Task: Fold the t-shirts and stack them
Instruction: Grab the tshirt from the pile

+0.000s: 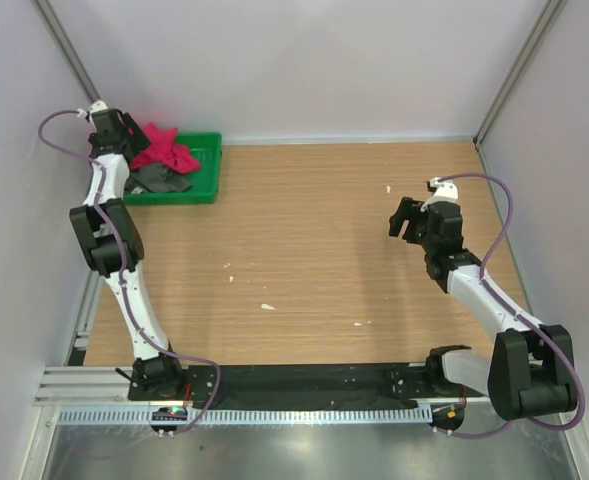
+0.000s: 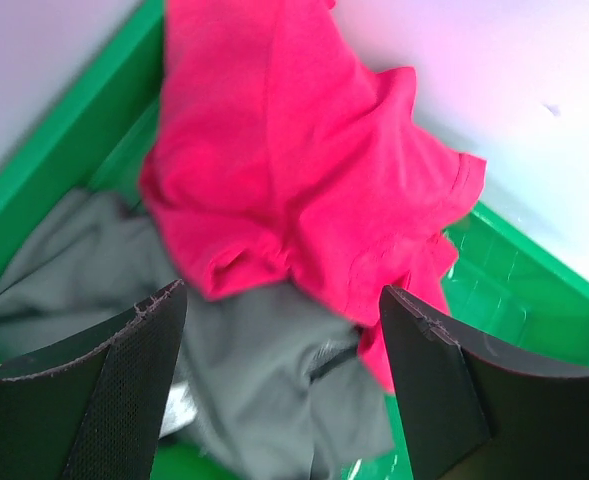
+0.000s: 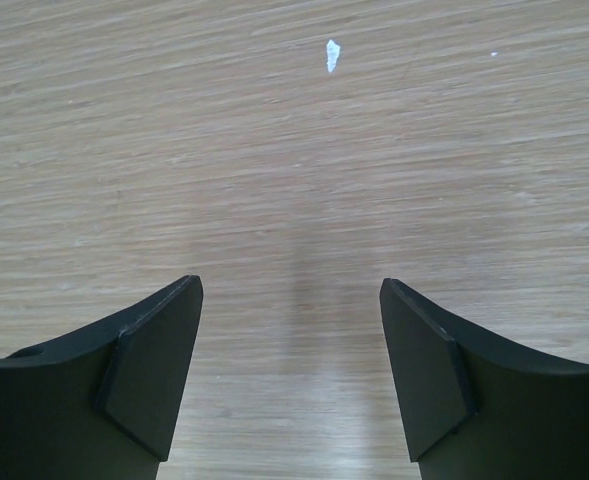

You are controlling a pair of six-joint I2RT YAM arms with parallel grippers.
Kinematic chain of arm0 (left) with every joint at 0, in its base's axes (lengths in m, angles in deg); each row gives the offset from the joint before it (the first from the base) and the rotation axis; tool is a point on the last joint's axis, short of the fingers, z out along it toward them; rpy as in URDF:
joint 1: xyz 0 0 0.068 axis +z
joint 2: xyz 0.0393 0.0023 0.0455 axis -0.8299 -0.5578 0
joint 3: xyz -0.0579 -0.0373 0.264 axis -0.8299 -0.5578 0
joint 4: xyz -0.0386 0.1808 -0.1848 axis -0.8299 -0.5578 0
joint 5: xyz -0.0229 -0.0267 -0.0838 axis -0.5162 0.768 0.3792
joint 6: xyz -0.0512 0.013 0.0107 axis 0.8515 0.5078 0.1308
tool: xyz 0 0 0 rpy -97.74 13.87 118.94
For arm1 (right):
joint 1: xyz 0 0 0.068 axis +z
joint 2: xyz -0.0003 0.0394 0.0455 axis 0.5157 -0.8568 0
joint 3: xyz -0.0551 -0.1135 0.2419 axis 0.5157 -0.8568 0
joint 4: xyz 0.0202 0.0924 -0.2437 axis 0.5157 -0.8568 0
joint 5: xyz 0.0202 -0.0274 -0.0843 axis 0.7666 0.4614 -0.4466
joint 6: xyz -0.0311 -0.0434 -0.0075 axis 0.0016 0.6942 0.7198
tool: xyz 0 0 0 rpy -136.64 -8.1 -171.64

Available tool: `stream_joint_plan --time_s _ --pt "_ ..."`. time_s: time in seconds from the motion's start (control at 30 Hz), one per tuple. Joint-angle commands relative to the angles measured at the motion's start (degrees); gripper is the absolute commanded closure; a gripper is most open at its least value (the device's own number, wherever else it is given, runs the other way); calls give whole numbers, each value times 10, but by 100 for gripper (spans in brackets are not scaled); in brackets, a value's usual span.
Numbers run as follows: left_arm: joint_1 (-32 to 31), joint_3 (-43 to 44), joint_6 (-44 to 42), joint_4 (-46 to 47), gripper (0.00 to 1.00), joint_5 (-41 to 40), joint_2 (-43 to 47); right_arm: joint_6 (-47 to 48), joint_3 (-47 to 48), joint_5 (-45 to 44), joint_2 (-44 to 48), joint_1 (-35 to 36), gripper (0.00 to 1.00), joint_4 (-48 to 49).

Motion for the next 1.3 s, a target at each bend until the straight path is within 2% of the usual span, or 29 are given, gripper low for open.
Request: stream_joint_plan --time_s 0.0,0.13,0.33,0.5,0.53,0.57,0.67,0.73,0.77,0.8,0.83,0.87,0.9,1.03,1.13,1.23,1.27 --pt "-6 62 11 8 21 21 -34 -13 9 18 15 9 23 -8" --pt "-12 88 11 80 21 14 -81 -12 17 46 6 17 28 -19" --pt "-14 193 29 97 25 -20 -181 -25 27 65 -13 20 33 -22" --pt "-15 240 36 109 42 -23 -225 -22 35 64 -31 20 36 -30" --pt "-15 240 36 110 46 -27 -224 -21 38 63 -37 20 36 -33" --pt "-16 238 41 110 55 -28 -223 -22 42 63 -37 20 37 -34" --pt "-16 237 29 113 67 -11 -209 -24 53 67 -44 20 39 -36" --pt "-20 222 33 109 72 -16 -178 -41 59 82 -52 22 42 -40" --pt "-21 213 41 111 83 -10 -165 -49 65 85 -59 23 43 -44" --pt "-22 191 66 114 88 -12 -149 -63 67 86 -61 25 46 -53" --pt "-23 183 76 114 97 -10 -120 -72 70 87 -64 25 49 -60" --pt "-24 174 89 115 100 -15 -103 -78 81 89 -66 26 53 -70" --pt "-29 166 101 115 100 -16 -90 -81 87 92 -66 25 59 -101" --pt "-41 161 173 109 100 12 -25 -85 125 101 -50 29 59 -170" --pt "-61 142 194 91 100 33 38 -89 159 99 -29 30 59 -229" --pt "-100 73 193 83 100 35 140 -95 181 95 -2 33 56 -282" --pt "-111 9 201 83 100 34 175 -100 189 95 5 35 54 -296"
